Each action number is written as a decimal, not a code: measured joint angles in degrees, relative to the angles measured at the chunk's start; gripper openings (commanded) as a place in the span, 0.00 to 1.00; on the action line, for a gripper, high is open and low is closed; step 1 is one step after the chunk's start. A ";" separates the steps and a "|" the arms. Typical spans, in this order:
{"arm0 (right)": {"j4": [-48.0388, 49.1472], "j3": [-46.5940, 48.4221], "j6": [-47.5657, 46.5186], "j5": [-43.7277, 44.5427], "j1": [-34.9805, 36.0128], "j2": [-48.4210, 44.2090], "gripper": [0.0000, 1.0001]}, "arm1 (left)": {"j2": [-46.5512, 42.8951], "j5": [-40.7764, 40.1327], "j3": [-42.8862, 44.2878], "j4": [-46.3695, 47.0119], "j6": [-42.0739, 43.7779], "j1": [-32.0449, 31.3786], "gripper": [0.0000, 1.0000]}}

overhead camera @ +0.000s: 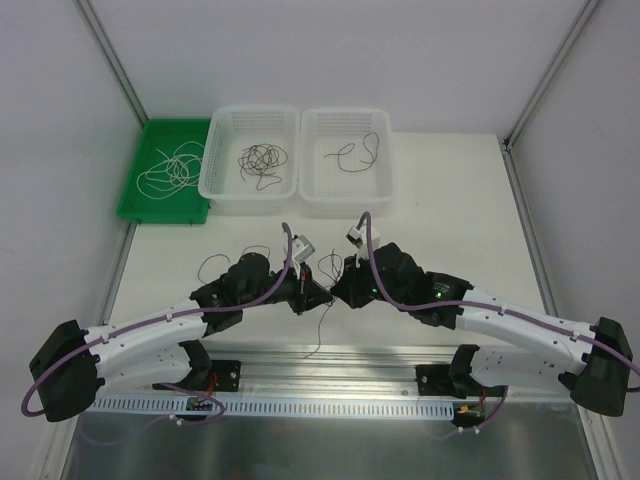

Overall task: Untangle the cables
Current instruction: Untie the cable.

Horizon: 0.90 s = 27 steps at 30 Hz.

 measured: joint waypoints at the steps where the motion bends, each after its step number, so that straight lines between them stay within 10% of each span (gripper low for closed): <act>1: -0.02 0.00 0.00 0.02 -0.02 -0.04 0.01 | 0.00 0.02 -0.07 -0.04 0.15 0.00 0.00; 27: -14.14 7.26 -4.57 10.19 -0.02 -10.95 0.01 | -4.28 -8.59 -3.10 -3.61 1.25 0.00 0.00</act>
